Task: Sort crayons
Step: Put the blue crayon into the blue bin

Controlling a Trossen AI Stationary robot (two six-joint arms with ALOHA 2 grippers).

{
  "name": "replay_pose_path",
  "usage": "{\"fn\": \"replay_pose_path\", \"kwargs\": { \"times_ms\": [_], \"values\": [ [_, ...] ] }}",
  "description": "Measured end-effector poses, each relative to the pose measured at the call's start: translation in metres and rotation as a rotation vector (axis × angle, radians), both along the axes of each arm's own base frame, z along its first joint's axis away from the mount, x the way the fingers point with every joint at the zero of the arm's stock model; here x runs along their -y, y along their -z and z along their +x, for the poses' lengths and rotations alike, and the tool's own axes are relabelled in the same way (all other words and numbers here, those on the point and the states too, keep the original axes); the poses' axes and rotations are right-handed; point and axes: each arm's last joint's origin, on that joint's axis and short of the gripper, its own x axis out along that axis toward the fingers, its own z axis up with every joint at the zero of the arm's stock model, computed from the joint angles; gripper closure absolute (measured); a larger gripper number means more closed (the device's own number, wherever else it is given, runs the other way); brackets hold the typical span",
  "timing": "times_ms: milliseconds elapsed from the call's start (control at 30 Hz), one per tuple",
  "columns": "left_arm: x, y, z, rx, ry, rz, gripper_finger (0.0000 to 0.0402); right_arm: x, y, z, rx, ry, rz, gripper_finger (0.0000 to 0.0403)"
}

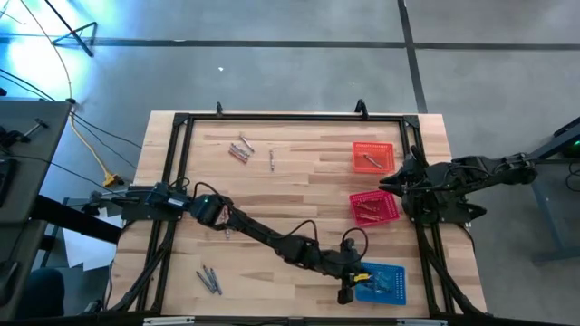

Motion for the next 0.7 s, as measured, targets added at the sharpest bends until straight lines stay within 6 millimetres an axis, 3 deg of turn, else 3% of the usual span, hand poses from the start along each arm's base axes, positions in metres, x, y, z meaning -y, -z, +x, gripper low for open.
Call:
{"fn": "replay_pose_path", "kwargs": {
  "times_ms": [200, 367, 500, 633, 700],
  "values": [
    [0.000, -0.003, -0.001, -0.019, 0.046, -0.009, 0.0284, 0.000, 0.000, 0.000, 0.000, 0.000, 0.000, 0.0318],
    [-0.004, -0.034, -0.015, -0.159, 0.111, -0.017, 0.0291, 0.000, 0.000, 0.000, -0.002, -0.003, 0.001, 0.0318],
    [-0.008, -0.056, -0.041, -0.395, 0.032, 0.005, 0.0306, 0.000, 0.001, -0.001, -0.014, -0.010, 0.003, 0.0318],
    [-0.005, -0.081, -0.082, -0.664, -0.110, -0.047, 0.0316, 0.000, 0.001, -0.001, -0.019, -0.013, 0.004, 0.0318],
    [0.002, -0.084, -0.106, -0.807, -0.235, -0.071, 0.0319, 0.000, 0.001, -0.001, -0.020, -0.014, 0.004, 0.0318]
  ]
}}
